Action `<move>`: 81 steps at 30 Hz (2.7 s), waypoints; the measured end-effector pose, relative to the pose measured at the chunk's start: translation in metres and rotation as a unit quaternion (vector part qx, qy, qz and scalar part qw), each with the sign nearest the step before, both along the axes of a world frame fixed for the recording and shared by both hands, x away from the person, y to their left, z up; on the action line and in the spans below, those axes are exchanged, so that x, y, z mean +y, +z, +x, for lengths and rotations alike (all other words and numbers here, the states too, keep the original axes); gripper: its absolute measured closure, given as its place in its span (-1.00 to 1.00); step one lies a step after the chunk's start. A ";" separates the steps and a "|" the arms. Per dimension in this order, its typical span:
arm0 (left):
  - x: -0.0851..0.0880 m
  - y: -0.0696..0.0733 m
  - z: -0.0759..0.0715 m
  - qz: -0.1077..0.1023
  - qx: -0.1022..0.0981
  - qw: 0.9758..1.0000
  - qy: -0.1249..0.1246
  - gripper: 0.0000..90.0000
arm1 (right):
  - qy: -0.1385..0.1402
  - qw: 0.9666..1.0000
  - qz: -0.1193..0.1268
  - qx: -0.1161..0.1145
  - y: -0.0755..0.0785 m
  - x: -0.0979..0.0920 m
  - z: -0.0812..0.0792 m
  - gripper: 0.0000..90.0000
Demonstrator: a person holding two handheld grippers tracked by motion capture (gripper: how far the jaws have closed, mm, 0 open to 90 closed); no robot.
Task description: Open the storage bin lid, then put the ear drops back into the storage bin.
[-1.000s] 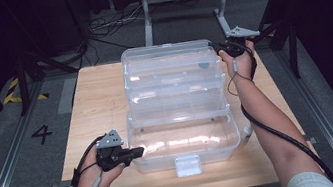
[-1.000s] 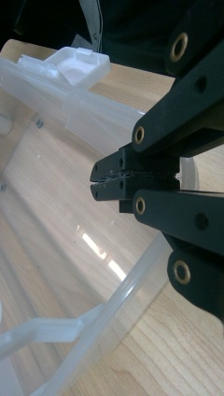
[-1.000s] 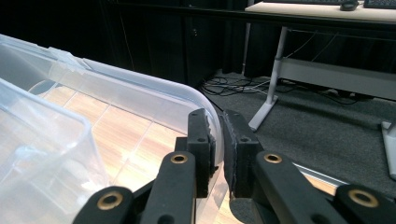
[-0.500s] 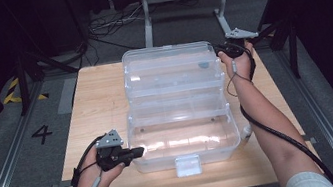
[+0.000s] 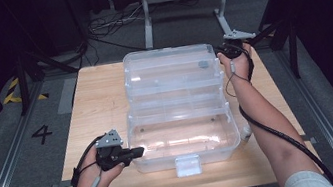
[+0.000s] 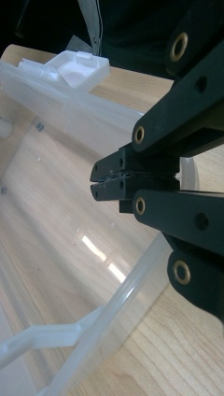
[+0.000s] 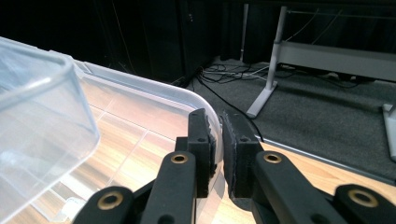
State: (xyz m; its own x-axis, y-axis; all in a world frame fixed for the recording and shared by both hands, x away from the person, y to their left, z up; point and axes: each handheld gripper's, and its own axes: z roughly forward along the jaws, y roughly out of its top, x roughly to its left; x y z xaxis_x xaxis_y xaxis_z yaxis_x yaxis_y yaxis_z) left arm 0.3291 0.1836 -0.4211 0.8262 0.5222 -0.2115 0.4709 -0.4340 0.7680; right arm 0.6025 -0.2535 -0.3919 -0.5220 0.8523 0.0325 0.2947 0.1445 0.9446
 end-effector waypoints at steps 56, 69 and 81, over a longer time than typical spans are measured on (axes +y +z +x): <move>0.038 0.036 0.026 -0.008 -0.077 0.986 0.145 -0.06 | 0.029 0.999 0.024 -0.015 0.065 -0.098 -0.125 0.29; 0.042 0.030 0.030 -0.016 -0.068 0.987 0.147 -0.21 | 0.062 0.998 0.027 -0.011 0.075 -0.113 -0.160 0.17; 0.054 0.026 0.033 -0.011 -0.055 0.985 0.162 -0.34 | 0.119 0.993 -0.003 0.008 0.086 -0.110 -0.174 0.15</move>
